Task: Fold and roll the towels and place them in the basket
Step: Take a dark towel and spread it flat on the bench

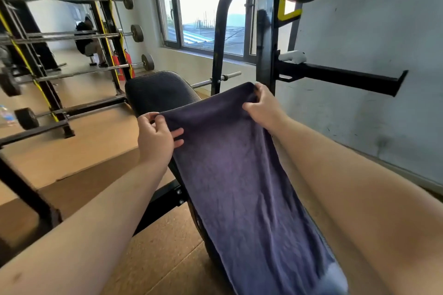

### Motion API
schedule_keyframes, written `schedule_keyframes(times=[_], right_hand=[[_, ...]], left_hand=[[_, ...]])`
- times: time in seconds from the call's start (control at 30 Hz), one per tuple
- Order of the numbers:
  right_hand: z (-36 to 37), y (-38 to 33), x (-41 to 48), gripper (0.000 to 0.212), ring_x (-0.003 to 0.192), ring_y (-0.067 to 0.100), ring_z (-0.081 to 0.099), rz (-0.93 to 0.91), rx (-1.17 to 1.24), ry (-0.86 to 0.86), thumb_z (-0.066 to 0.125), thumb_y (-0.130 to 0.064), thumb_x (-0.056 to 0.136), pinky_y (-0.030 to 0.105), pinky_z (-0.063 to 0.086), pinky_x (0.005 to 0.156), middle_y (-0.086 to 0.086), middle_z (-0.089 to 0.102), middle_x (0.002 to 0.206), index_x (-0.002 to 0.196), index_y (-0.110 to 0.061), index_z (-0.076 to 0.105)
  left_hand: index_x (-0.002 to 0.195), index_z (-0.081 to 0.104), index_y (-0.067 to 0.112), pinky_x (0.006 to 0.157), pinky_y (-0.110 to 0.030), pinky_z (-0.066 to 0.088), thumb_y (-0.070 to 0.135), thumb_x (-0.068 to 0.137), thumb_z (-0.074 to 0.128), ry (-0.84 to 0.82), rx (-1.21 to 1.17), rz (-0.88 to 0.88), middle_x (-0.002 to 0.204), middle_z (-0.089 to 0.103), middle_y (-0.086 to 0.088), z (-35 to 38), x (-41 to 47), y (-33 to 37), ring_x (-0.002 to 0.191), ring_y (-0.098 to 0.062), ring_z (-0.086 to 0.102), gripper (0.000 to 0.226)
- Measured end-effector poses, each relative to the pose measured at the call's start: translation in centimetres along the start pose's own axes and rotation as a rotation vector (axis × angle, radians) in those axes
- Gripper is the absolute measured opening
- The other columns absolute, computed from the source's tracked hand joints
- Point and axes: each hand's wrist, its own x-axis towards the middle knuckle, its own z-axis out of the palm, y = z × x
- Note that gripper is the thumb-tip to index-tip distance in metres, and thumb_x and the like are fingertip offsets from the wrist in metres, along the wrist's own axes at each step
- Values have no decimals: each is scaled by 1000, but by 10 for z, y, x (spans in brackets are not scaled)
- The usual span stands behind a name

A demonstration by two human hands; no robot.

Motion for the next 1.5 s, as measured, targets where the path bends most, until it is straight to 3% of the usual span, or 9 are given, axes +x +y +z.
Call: schedule_keyframes(times=[0.17,0.33,0.57,0.67,0.87,1.03,1.23,1.4,1.5], right_hand=[[42,15,51,81,140,17,48,-26,-35,-49,65,-12,88,26,39,111,0,49,154,160,-15,29],[83,24,83,83,130,18,56,-16,-52,-97,65,-18,81,35,47,111,-2,58,146,158,-18,35],[115,28,135,89,127,16,59,-7,-59,-109,60,-31,66,41,50,108,-6,62,141,153,-21,42],[128,24,153,79,127,17,57,33,-86,-112,64,-18,77,39,49,108,-4,60,140,153,-18,43],[155,42,189,85,118,27,65,154,-12,-158,65,-25,59,44,55,101,4,68,128,144,-18,55],[164,44,186,45,109,23,65,156,105,-121,65,-9,82,40,56,94,1,68,115,124,-18,50],[181,41,180,43,119,16,56,91,75,-309,59,-27,103,27,43,97,3,58,138,144,-17,51],[178,43,174,58,144,20,41,91,-63,-359,49,-38,107,22,31,109,3,41,160,160,-22,31],[170,46,164,71,149,27,37,68,-283,-370,51,-45,104,30,26,120,5,38,163,164,-24,19]], left_hand=[[118,42,26,57,-23,55,28,111,41,120,59,-29,116,58,6,2,58,-24,80,-6,72,7],[118,43,26,71,-35,63,29,110,43,189,99,-54,117,60,4,-5,97,-41,79,-11,72,8],[113,49,27,68,-32,61,31,107,50,281,193,-31,111,64,2,-9,141,-46,71,-14,72,7],[118,60,25,78,-37,61,35,104,57,302,318,-10,116,68,-2,-12,163,-49,87,-22,71,17],[118,65,20,64,-26,56,28,101,63,325,292,-96,98,66,2,-16,191,-61,68,-9,66,18],[115,59,22,52,-16,48,22,101,65,294,317,-24,105,66,3,-22,195,-75,67,-8,70,16],[101,71,28,68,-35,64,11,105,53,264,385,16,105,72,-3,-21,196,-86,72,-13,69,24],[120,74,24,90,-46,62,14,102,49,196,426,83,123,67,-7,-20,189,-84,99,-26,69,32],[139,62,20,107,-30,46,17,101,53,115,487,100,143,48,-11,-19,181,-78,117,-26,60,40]])
